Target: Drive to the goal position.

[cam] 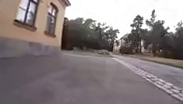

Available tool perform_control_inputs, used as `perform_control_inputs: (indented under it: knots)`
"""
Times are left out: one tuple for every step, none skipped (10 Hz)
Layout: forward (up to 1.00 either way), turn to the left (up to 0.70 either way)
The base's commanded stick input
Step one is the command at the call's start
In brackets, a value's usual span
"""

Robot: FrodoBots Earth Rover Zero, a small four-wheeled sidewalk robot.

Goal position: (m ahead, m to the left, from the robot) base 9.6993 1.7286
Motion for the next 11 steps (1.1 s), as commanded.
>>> perform_control_inputs:
  knots:
    - [0.7, 0.0]
    - [0.7, 0.0]
    - [0.7, 0.0]
    - [0.7, 0.0]
    - [0.7, 0.0]
    - [0.7, 0.0]
    - [0.7, 0.0]
    - [0.7, 0.0]
    - [0.7, 0.0]
    - [0.7, 0.0]
    - [0.7, 0.0]
